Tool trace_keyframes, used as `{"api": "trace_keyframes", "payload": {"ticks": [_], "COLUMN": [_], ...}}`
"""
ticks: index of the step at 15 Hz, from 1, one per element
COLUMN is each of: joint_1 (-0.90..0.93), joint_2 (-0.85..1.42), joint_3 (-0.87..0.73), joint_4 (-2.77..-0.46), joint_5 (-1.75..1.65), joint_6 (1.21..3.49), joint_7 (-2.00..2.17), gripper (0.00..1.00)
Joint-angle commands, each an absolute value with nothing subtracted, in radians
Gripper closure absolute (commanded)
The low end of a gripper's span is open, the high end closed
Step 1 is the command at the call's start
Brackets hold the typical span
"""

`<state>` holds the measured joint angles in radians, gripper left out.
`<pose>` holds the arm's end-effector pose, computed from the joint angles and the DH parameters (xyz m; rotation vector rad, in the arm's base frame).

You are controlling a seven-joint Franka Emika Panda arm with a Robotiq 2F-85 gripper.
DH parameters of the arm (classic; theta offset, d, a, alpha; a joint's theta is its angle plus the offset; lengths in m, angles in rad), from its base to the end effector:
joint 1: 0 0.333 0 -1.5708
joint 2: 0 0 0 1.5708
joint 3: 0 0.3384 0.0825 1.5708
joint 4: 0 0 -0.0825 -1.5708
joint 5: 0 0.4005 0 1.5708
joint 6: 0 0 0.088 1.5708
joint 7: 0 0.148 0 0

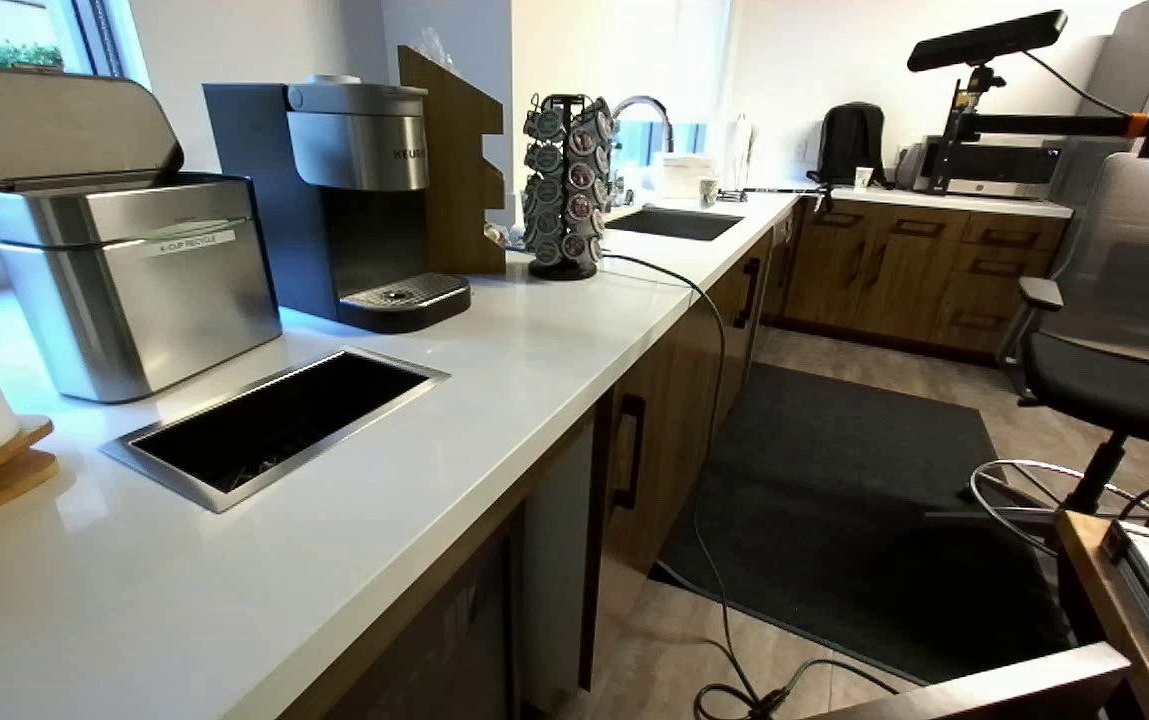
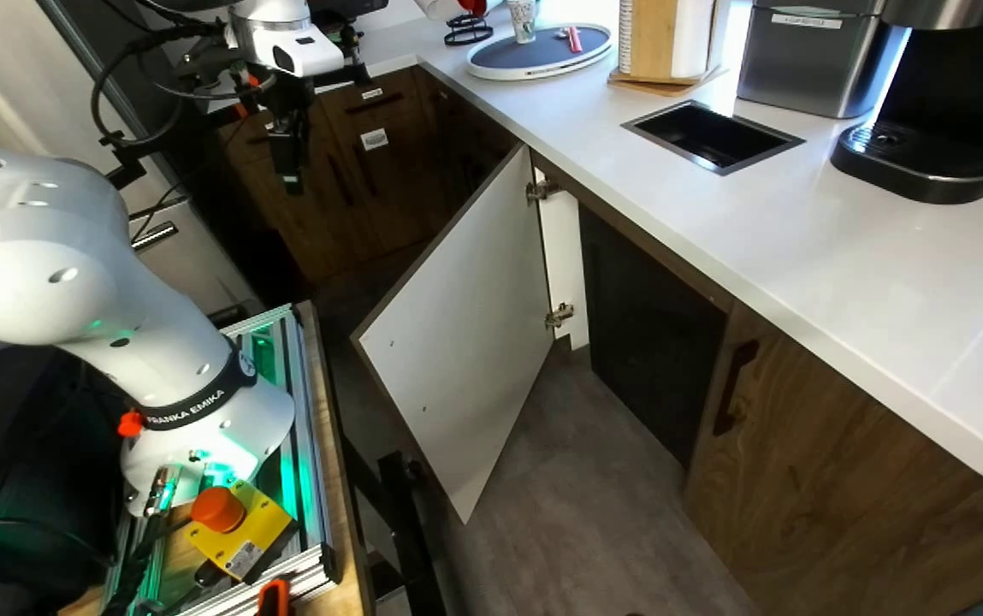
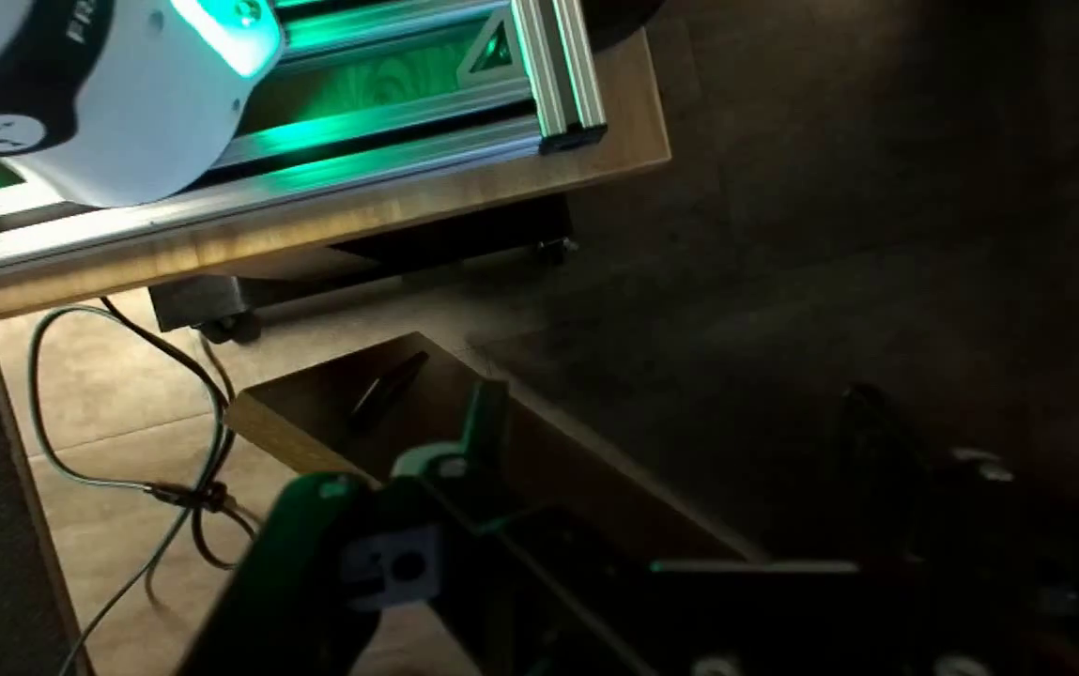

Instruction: Close the left cabinet door

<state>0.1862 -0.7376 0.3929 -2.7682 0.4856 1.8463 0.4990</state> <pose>0.2325 0.1945 0.3586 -3.0183 0.3420 0.3965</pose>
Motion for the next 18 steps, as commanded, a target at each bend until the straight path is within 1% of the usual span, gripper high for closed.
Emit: {"api": "trace_keyframes", "payload": {"ticks": [1,5,8,9,11,15,18], "joint_1": [0.150,0.087,-0.019,0.049,0.001,-0.019,-0.063], "joint_2": [-0.657,-0.598,-0.523,-0.581,-0.546,-0.505,-0.451], "joint_3": [0.520,0.619,0.702,0.646,0.676,0.690,0.729], "joint_4": [-2.768,-2.767,-2.767,-2.767,-2.767,-2.761,-2.760], "joint_5": [0.565,0.632,0.659,0.615,0.628,0.633,0.637], "joint_6": [2.016,2.183,2.265,2.216,2.238,2.248,2.319], "joint_7": [0.599,0.616,0.619,0.615,0.615,0.630,0.639], "gripper": [0.44,0.73,0.98,0.79,0.95,1.00,1.00]}}
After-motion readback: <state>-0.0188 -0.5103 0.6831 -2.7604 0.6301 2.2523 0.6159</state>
